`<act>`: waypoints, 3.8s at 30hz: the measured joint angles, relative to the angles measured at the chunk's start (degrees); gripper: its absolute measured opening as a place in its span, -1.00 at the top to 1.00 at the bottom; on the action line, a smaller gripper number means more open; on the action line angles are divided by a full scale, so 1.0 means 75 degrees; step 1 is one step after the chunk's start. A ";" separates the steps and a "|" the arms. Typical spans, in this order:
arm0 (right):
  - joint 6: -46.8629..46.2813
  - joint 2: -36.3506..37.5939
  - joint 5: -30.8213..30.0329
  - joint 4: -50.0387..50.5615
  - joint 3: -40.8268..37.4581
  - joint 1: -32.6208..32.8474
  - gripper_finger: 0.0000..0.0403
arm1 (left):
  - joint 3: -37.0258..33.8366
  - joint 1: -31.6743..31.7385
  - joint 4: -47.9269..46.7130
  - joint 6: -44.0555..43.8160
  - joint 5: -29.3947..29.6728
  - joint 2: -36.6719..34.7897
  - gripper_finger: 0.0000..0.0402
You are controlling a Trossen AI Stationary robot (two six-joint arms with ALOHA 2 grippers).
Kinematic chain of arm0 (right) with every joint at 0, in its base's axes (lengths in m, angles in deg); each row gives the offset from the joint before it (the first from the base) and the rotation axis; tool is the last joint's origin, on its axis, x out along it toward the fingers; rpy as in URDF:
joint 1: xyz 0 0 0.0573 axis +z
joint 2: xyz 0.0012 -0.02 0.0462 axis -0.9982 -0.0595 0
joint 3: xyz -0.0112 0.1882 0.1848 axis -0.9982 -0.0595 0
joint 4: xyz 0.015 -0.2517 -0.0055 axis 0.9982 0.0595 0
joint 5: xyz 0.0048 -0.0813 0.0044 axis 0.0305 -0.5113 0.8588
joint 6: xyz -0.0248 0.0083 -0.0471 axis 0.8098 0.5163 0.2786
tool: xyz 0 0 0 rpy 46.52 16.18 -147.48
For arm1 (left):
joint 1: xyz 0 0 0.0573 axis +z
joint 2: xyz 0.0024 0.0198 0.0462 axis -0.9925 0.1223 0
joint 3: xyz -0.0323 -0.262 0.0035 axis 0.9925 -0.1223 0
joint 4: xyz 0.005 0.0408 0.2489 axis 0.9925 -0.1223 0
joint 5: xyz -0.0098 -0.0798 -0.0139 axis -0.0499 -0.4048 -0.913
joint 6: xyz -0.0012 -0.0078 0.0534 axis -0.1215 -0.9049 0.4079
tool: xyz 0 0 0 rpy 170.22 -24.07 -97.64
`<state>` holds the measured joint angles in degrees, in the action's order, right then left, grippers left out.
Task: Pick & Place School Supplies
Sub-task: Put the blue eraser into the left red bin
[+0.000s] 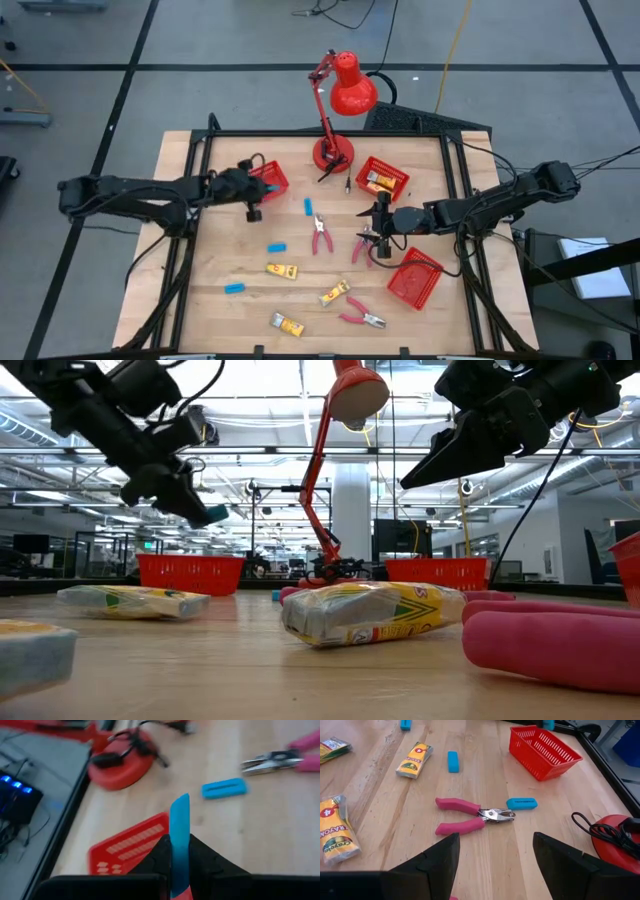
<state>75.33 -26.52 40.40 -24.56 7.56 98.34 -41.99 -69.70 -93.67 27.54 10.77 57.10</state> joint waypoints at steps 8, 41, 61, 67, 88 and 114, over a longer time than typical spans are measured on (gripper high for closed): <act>0.0000 0.0000 0.0000 -0.0003 0.0000 -0.0002 -0.20 | -0.0261 0.1248 0.0185 0.0002 -0.0328 0.0198 0.86; 0.0027 0.0000 -0.0020 -0.0003 0.0000 -0.0009 -0.20 | 0.0529 -0.0093 0.0944 0.0809 -0.2387 0.2007 -0.12; -0.0096 0.0000 0.0026 0.0291 0.0000 -0.0003 -0.20 | 0.1085 -0.2929 -0.1038 -0.2610 -0.1627 0.2636 -0.12; -0.0105 0.0000 0.0029 0.0294 0.0000 0.0000 -0.20 | 0.1085 -0.3348 -0.0940 -0.3215 -0.1306 0.2731 -0.12; -0.0152 0.0003 0.0029 0.0289 0.0000 0.0000 -0.20 | 0.1100 -0.3503 -0.0504 -0.3530 -0.0874 0.3886 0.09; -0.0157 0.0003 0.0012 0.0200 0.0000 0.0000 -0.20 | 0.1055 -0.3704 -0.0306 -0.2849 -0.0299 0.3857 0.74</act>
<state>74.15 -26.50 40.49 -23.06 7.56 98.34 -34.08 -97.48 -95.97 6.17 8.52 86.03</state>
